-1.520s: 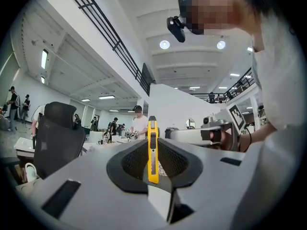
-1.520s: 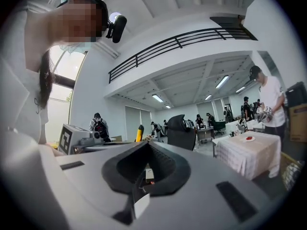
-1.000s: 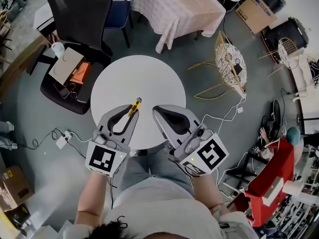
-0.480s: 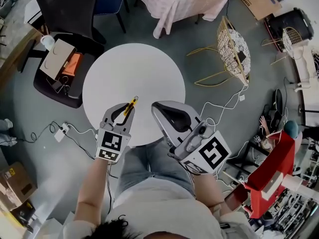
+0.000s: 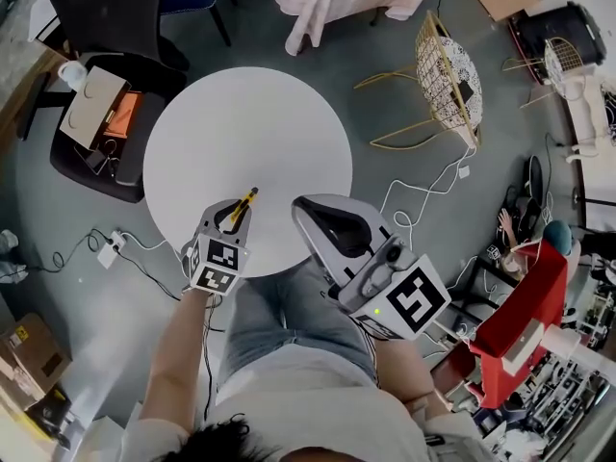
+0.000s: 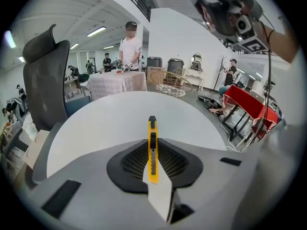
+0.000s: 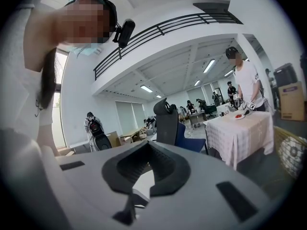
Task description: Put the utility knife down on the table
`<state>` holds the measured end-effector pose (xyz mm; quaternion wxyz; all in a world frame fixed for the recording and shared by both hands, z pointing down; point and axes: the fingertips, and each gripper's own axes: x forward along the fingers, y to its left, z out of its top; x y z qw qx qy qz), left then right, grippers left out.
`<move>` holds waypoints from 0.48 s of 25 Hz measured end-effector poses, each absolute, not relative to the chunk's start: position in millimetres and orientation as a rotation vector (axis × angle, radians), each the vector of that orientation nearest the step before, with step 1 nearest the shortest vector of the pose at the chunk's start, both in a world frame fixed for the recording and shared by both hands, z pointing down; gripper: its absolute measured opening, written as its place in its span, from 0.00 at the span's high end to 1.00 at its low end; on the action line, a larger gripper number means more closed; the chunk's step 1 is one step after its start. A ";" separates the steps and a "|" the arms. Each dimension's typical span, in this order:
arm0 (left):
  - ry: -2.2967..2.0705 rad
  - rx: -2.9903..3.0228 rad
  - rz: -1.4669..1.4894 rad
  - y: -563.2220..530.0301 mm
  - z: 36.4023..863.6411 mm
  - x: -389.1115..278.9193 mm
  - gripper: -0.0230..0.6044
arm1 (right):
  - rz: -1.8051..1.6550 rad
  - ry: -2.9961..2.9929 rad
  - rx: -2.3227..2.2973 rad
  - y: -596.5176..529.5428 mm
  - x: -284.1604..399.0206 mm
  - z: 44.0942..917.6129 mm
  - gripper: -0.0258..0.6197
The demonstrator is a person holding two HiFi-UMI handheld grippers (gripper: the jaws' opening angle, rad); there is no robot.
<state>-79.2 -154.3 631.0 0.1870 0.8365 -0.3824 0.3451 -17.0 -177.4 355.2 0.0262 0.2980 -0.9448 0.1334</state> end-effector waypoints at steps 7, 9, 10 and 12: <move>-1.031 2.300 1.067 -147.6 661.4 -77.7 0.86 | 0.446 -2.894 0.921 -175.3 -9.6 363.2 0.95; -1.025 2.292 1.083 -147.5 665.6 -76.6 0.86 | 0.467 -2.886 0.919 -174.5 -7.8 366.2 0.95; -1.024 2.289 1.091 -147.6 667.0 -75.6 0.86 | 0.471 -2.885 0.918 -174.5 -6.9 366.9 0.95; -1.024 2.287 1.100 -147.6 668.3 -74.4 0.86 | 0.463 -2.888 0.918 -175.5 -5.7 367.2 0.95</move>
